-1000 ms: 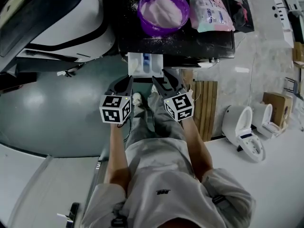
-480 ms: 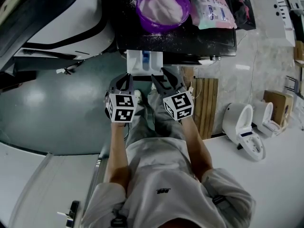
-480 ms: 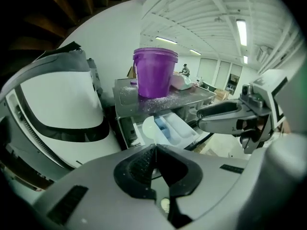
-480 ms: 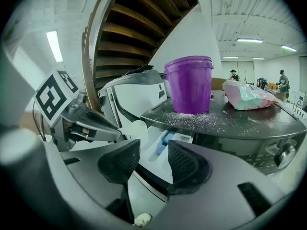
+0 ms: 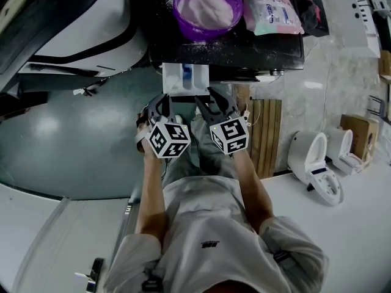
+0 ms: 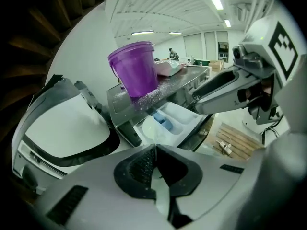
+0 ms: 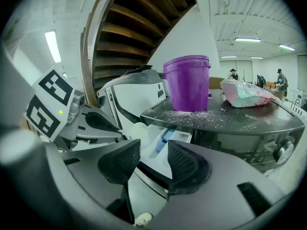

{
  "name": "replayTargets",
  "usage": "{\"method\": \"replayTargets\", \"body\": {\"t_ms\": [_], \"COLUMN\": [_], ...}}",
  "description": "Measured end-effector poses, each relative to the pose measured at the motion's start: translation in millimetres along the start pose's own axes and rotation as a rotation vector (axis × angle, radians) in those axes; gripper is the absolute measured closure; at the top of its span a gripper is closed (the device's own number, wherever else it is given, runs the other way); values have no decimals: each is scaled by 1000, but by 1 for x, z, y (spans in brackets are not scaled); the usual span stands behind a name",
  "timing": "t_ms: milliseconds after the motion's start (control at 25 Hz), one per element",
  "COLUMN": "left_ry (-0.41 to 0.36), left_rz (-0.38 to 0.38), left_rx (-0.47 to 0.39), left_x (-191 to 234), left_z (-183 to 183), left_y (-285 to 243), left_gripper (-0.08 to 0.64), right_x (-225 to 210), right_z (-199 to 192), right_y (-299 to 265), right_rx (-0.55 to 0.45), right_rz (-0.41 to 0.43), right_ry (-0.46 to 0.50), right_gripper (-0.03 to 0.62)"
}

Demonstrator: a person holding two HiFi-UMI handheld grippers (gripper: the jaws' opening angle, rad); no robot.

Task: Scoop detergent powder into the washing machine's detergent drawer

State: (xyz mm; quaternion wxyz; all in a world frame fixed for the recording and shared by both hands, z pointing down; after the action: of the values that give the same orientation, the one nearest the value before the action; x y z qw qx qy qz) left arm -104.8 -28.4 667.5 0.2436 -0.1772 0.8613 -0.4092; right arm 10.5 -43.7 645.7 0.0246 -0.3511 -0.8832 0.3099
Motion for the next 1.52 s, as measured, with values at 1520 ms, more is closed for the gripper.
{"method": "replayTargets", "body": {"t_ms": [1520], "left_ry": [14], "left_rz": [-13], "left_rx": [8], "left_x": [-2], "left_z": [-7], "left_y": [9], "left_gripper": [545], "right_x": [11], "right_z": [5], "right_y": [12], "right_rx": [-28], "right_rz": [-50], "right_ry": [-1], "right_gripper": [414]}}
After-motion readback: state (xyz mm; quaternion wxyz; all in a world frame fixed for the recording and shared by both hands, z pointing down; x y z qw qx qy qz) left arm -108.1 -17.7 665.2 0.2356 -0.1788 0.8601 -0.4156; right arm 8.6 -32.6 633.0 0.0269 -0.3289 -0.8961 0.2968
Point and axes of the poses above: the fingertips, and each gripper's own axes: y backward along the fingers, x to its left, z out of its top, the point moved 2 cm from there along y, backward along the fingers, and after that the axes turned 1 degree about x, right-handed, at the moved point
